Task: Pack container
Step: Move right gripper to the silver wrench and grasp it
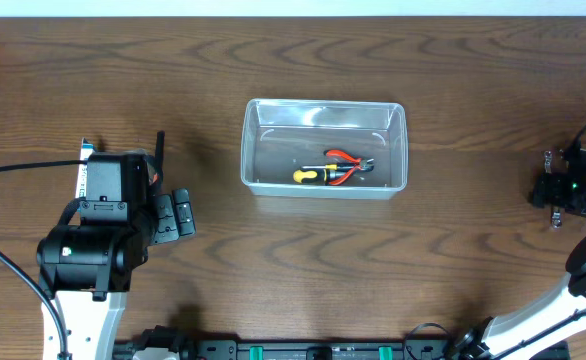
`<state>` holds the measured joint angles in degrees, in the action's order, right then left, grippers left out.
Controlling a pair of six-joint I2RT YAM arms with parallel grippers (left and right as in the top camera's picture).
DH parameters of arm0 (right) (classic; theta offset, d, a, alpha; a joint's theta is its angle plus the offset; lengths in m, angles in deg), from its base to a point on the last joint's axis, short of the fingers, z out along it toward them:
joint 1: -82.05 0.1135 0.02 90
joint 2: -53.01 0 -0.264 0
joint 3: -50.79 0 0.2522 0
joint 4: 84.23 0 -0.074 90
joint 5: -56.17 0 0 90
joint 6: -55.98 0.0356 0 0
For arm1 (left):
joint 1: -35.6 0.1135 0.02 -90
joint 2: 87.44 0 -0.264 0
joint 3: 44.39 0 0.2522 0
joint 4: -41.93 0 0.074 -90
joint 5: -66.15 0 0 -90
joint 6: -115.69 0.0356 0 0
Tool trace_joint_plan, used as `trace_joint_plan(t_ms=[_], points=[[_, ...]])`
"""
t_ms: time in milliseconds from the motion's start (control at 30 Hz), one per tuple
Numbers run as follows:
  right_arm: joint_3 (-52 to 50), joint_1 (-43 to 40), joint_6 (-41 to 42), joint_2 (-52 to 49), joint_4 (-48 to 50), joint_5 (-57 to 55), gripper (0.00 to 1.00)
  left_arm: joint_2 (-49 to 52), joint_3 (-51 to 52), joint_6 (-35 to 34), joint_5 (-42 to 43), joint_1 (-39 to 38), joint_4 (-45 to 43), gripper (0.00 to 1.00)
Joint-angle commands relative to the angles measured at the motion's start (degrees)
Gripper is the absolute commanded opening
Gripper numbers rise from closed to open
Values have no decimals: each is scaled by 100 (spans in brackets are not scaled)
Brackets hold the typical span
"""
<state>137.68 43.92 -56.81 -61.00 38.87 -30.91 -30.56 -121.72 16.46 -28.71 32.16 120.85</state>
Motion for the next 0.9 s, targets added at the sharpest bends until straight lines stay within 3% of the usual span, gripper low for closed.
trace_joint_plan(t_ms=[0, 233, 467, 867], points=[[-76, -42, 2, -367, -105, 208, 83, -2, -107, -76, -13, -13, 13, 98], [-79, -42, 4, -378, -125, 205, 60, -2, -107, -76, -13, -13, 15, 98], [-79, -42, 157, -378, -122, 205, 23, -2, -107, -98, -13, -13, 15, 98], [-79, -42, 225, -378, -129, 205, 13, -2, -107, -96, -13, -13, 17, 98]])
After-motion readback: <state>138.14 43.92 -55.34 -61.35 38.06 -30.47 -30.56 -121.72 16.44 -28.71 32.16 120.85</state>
